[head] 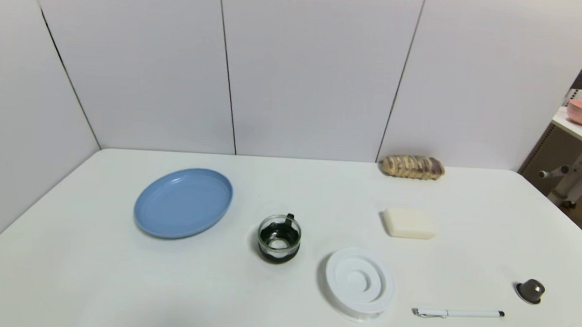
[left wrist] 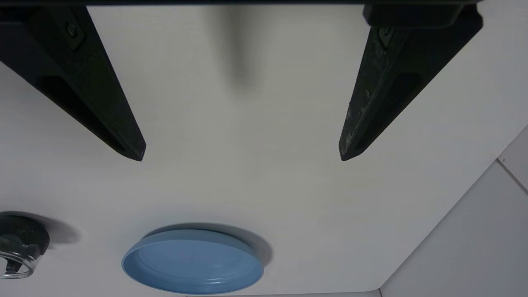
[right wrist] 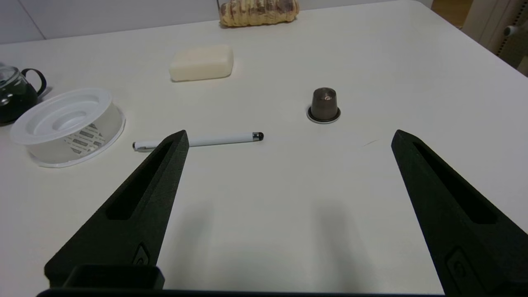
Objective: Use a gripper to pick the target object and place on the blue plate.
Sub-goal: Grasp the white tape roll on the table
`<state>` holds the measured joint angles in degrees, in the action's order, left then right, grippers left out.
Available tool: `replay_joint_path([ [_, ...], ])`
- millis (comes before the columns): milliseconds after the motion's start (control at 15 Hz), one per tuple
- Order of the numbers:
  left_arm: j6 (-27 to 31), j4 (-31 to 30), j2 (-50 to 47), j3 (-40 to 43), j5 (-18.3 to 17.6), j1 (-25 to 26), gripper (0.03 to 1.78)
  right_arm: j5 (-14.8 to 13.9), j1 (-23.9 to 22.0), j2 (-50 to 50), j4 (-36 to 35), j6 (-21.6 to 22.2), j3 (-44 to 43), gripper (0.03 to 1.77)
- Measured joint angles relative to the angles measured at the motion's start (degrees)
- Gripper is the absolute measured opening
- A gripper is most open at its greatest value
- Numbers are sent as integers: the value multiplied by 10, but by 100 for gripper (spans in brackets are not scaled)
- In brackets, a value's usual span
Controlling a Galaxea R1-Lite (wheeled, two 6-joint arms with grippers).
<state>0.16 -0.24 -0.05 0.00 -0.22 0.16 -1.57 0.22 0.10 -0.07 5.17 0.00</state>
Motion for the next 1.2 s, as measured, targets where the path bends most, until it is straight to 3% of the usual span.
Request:
replay_joint_path([
  [1200, 0, 0, 0, 0, 0, 0, 169, 0, 0, 0, 0, 0, 0, 170],
])
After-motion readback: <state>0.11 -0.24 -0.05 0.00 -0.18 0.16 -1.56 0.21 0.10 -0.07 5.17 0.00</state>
